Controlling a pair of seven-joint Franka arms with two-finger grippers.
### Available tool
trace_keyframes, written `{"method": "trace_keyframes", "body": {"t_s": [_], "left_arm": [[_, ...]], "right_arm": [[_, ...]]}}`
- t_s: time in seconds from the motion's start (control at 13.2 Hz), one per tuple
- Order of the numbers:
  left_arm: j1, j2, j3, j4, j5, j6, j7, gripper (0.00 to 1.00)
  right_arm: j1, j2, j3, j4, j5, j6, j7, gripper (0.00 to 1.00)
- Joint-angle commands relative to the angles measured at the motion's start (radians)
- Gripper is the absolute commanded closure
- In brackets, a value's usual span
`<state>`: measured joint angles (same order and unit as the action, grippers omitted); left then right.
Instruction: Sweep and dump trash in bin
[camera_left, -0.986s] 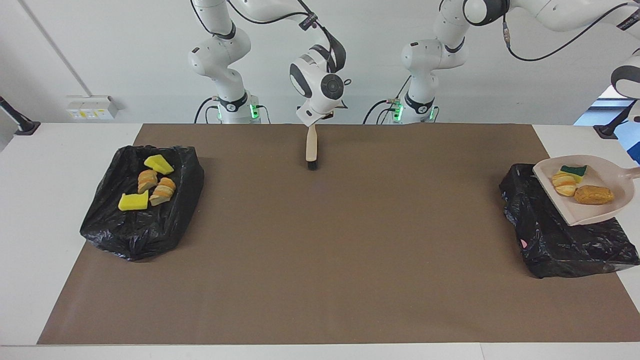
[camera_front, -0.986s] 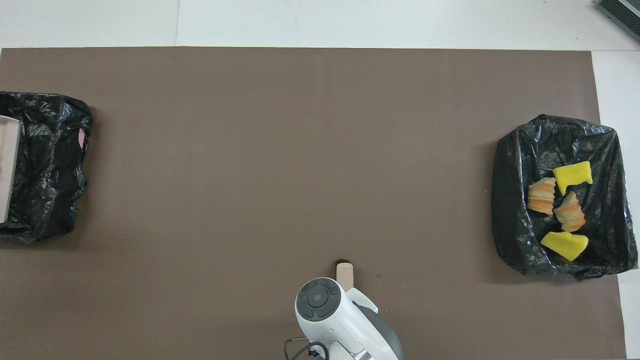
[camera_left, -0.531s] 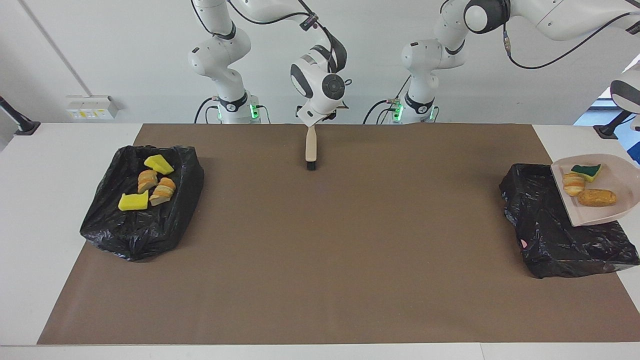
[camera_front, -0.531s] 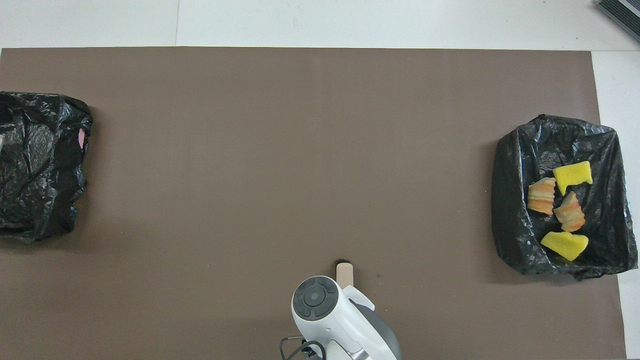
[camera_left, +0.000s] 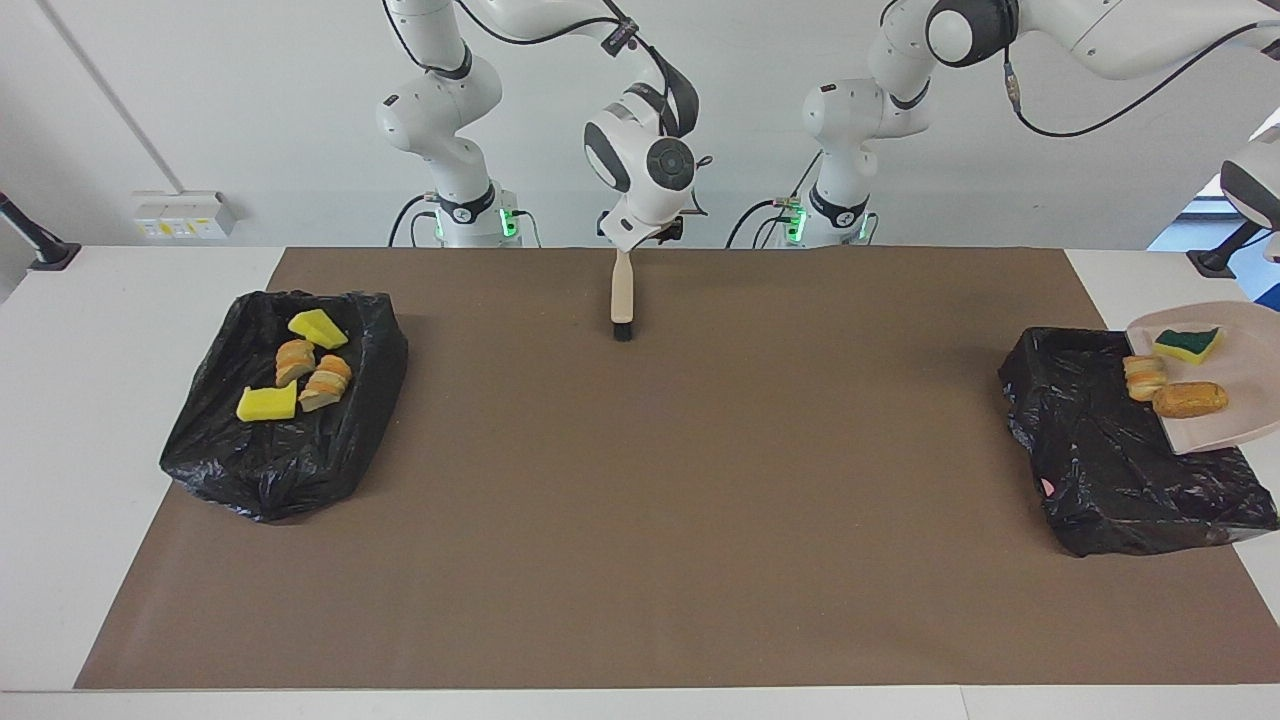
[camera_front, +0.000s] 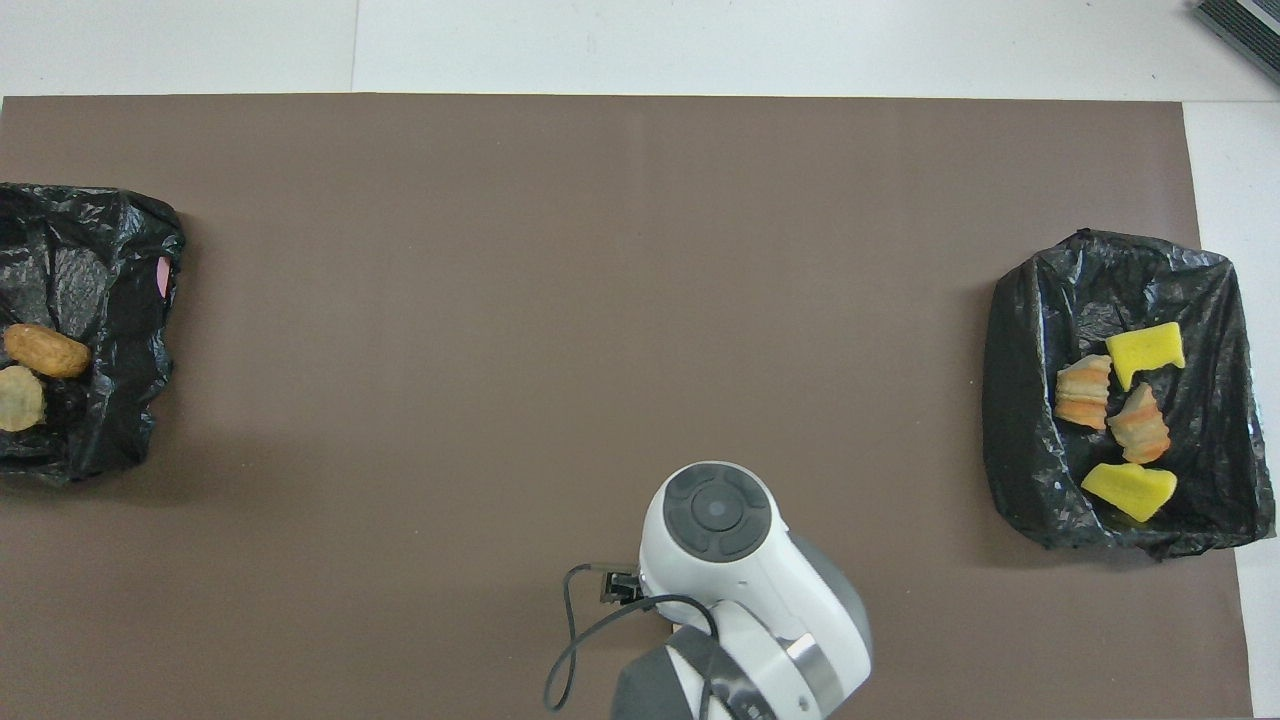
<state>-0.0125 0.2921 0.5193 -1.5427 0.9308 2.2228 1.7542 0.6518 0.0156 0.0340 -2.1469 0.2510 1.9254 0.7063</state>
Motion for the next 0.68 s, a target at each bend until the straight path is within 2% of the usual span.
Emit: {"method": "trace_keyframes", "body": {"t_s": [0.0,0.3,0.46,0.61], "left_arm": [[-0.032,-0.044,0.008,-0.03,0.098,-0.046,-0.07,1.0],[-0.061,-0.073,0.002,-0.025,0.167,-0.126,-0.109,1.0],[-0.081,-0.106,0.002,-0.066,0.235,-0.167,-0.198,1.0],[-0.105,-0.145,0.001,-0.126,0.287,-0.175,-0.261,1.0]], "right_arm": [[-0.102,-0.069,0.007,0.022,-0.099,-0.016,-0.072,0.0],[-0.24,-0.072,0.009,0.107,-0.211,-0.022,-0.152,0.0],[-0.332,-0.075,0.007,0.152,-0.219,-0.04,-0.287,0.0],[-0.403,-0.075,0.006,0.223,-0.223,-0.115,-0.434,0.0]]}}
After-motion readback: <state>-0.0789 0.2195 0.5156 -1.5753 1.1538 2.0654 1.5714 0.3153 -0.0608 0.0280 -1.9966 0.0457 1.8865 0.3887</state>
